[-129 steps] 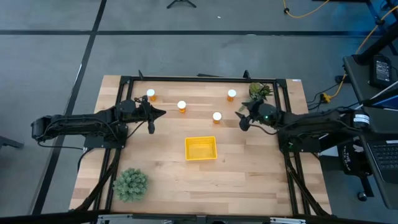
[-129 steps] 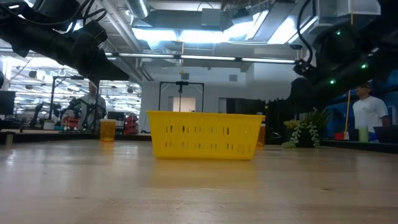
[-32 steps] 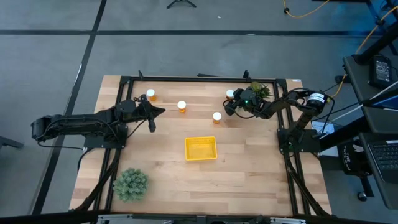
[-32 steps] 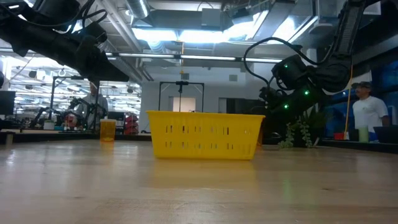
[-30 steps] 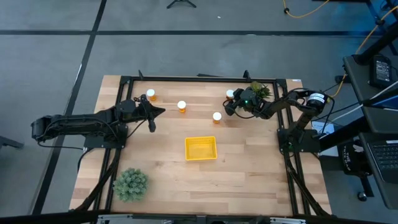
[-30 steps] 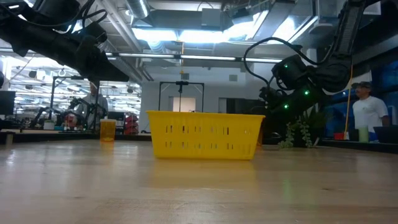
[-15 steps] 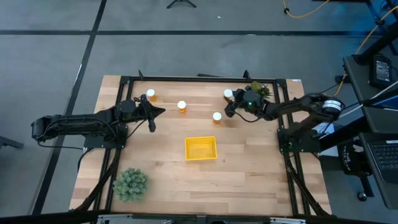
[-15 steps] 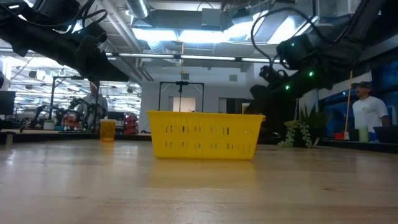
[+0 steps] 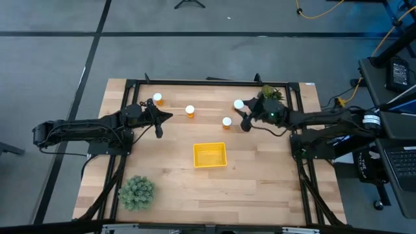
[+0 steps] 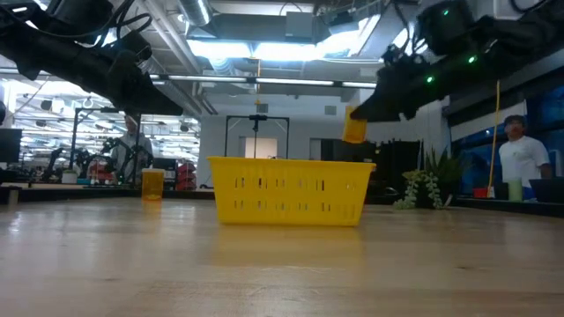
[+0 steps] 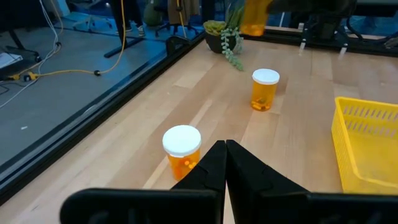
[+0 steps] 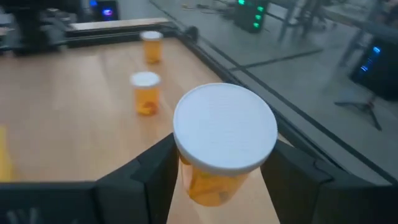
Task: Pick and place pill bottles into a basket
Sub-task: Put the orange pill bottle into the yellow bin
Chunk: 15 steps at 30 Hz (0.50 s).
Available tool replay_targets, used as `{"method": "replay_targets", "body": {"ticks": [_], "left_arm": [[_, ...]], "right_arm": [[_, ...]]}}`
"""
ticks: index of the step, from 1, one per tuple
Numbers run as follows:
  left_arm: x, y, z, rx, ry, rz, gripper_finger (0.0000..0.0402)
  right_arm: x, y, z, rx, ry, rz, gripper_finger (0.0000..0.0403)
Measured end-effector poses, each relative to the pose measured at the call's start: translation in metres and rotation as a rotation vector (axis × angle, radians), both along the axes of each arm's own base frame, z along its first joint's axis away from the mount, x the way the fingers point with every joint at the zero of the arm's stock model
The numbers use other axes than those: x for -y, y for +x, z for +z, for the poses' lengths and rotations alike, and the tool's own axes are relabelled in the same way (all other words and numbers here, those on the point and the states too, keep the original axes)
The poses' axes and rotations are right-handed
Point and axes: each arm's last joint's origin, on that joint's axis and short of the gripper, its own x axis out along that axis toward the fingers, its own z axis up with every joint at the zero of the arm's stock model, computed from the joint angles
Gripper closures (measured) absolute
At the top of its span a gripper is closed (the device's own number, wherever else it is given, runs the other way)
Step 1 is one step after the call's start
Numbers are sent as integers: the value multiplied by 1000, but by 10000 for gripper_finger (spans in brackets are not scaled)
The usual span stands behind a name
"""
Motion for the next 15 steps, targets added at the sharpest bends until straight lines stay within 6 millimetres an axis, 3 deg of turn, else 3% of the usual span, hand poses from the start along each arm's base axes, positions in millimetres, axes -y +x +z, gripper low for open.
{"method": "replay_targets", "body": {"ticks": [9, 15], "left_arm": [[0, 0, 0, 15, -31, 8, 398], [2, 1, 0, 20, -53, -61, 397]], "right_arm": [[-33, -13, 21, 25, -39, 147, 190], [-47, -16, 33, -18, 38, 189, 190]]}}
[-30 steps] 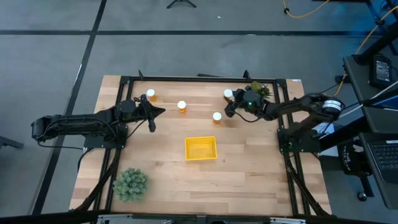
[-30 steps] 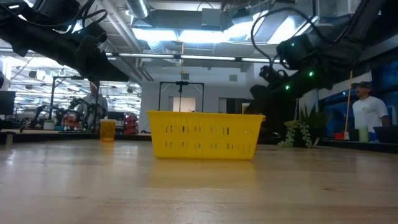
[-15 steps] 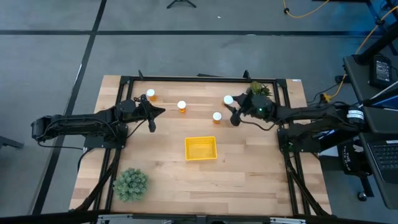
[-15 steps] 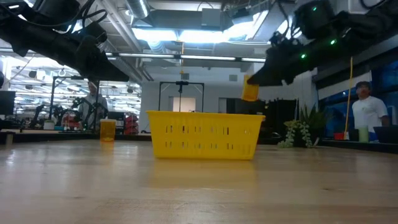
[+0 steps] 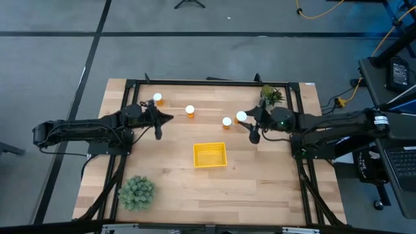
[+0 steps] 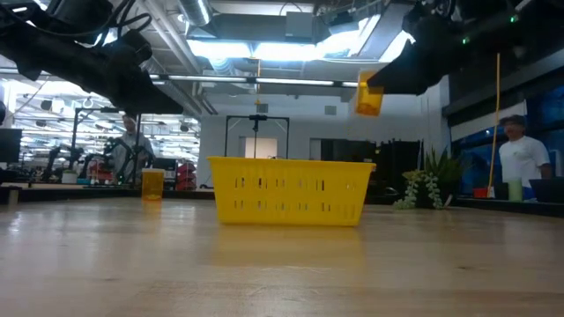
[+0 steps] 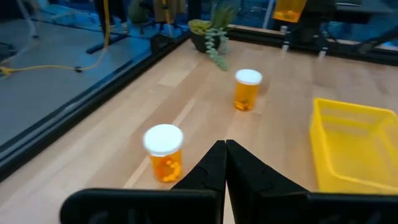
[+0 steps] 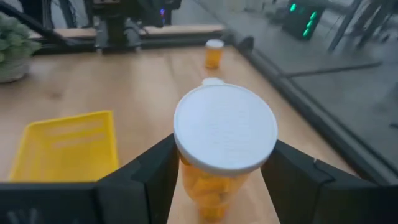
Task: Pick and place pill bottles into a basket
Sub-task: Put the orange pill bottle into the yellow bin
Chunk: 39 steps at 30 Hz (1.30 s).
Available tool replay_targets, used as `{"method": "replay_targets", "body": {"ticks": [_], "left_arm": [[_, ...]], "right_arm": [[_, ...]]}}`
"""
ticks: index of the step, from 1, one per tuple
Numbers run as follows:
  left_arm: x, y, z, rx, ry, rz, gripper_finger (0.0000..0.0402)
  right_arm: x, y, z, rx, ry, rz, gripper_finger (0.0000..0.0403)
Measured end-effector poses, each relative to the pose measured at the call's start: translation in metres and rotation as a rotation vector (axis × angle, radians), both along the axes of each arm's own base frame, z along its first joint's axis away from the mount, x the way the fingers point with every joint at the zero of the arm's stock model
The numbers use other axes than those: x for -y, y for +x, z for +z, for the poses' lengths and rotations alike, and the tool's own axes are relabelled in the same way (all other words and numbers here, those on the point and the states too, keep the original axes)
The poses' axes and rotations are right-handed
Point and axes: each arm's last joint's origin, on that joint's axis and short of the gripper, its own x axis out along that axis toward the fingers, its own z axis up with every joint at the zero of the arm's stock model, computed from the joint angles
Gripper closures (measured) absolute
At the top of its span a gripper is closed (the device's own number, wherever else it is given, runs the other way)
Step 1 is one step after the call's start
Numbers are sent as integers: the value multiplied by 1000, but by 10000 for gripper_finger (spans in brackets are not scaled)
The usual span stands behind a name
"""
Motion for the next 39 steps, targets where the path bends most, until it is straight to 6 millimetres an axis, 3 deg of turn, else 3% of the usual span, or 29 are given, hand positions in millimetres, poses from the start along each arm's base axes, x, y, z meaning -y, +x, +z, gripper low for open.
{"method": "replay_targets", "body": {"ticks": [10, 21, 39], "left_arm": [[1, 0, 0, 16, -46, -11, 398], [1, 0, 0, 16, -46, -11, 398], [0, 0, 0, 15, -41, 5, 398]], "right_arm": [[-19, 12, 28, -89, 38, 77, 190], [-42, 25, 13, -145, 46, 169, 190], [-53, 35, 19, -37, 58, 276, 190]]}}
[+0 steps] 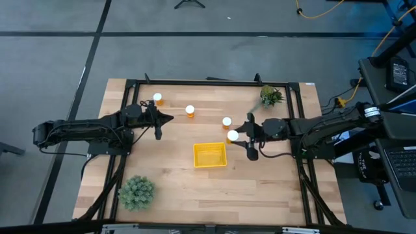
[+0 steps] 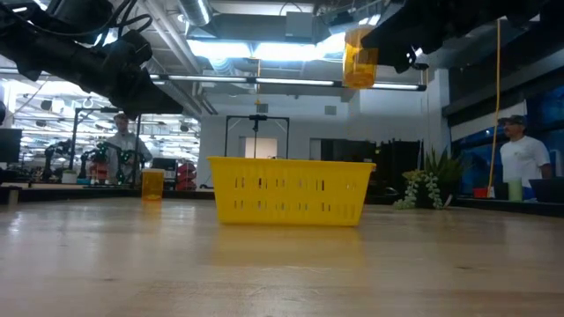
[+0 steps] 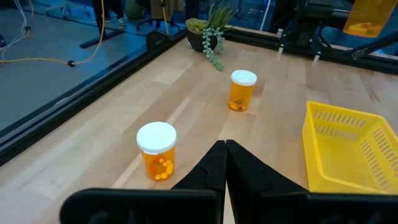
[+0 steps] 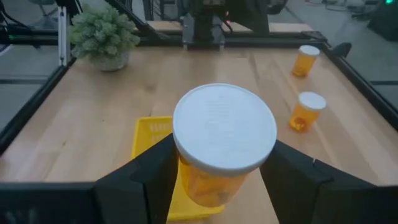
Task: Pick and place pill bottles into a basket
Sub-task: Put the orange pill bottle into the yellow bin
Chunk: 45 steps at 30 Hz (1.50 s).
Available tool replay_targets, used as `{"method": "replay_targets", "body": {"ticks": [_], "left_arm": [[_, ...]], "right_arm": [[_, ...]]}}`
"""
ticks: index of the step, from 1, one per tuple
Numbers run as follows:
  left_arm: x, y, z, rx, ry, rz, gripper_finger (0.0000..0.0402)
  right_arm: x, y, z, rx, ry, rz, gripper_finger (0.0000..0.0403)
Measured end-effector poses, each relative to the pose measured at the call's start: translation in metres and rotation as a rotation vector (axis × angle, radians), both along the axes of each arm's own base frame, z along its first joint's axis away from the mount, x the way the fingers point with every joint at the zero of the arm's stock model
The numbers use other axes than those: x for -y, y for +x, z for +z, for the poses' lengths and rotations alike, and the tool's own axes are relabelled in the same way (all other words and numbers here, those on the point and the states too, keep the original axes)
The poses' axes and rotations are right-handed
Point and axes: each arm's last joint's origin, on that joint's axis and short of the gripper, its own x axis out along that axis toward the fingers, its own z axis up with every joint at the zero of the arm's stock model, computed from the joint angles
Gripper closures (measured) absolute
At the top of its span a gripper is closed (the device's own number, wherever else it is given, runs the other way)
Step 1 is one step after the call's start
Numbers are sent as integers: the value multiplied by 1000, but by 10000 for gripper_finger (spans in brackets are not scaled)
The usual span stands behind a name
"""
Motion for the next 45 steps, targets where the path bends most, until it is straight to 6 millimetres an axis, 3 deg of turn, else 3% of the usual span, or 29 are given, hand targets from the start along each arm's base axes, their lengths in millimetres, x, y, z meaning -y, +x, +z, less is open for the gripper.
{"method": "replay_targets", "body": {"ticks": [7, 21, 29, 45], "left_arm": [[0, 0, 0, 0, 0, 2, 398], [0, 0, 0, -1, 1, 2, 398], [0, 0, -1, -6, -1, 2, 398], [0, 0, -1, -8, -1, 2, 398]], "right_arm": [[-4, 20, -14, 15, 27, 26, 190], [-25, 59, -69, -8, 5, 80, 190], [-24, 68, -97, -70, -29, 11, 190], [-24, 73, -116, -101, -13, -1, 190]]}}
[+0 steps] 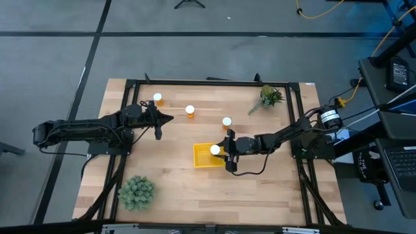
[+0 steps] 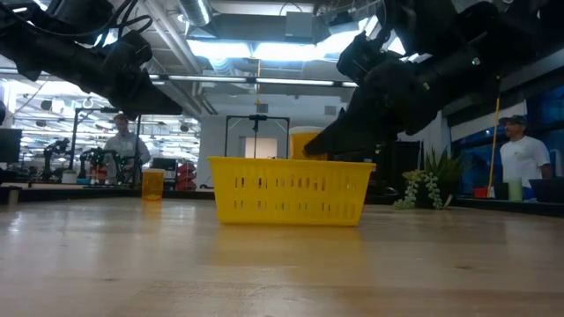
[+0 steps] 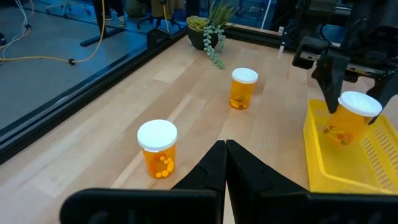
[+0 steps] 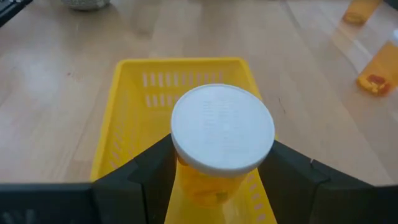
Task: Pick and place pill bottles into a basket
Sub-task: Put the orange pill bottle into the yellow bin
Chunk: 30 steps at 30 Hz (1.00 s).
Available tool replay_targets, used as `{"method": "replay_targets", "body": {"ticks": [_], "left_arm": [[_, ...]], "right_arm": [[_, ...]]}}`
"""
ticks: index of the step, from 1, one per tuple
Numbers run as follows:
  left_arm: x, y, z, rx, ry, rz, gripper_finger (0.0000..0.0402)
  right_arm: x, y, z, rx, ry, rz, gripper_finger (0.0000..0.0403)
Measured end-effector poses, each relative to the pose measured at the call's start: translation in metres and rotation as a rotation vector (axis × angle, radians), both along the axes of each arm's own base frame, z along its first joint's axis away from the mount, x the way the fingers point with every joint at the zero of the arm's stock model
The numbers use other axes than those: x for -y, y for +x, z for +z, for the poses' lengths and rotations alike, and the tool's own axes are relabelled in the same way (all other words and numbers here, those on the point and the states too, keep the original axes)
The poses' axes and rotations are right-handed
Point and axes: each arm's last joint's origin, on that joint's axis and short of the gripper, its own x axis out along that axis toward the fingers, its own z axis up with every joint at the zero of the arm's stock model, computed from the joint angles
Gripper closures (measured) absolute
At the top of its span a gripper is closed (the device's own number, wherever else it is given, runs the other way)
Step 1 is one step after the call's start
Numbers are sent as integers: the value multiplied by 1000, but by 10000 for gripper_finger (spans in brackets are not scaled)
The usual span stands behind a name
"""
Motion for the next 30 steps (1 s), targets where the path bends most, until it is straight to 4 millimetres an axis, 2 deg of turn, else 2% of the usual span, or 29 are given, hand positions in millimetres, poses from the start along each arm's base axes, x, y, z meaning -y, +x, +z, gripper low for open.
{"method": "replay_targets", "body": {"ticks": [30], "left_arm": [[0, 0, 0, -1, 0, 0, 397]], "right_arm": [[1, -2, -6, -46, -30, -37, 190]]}}
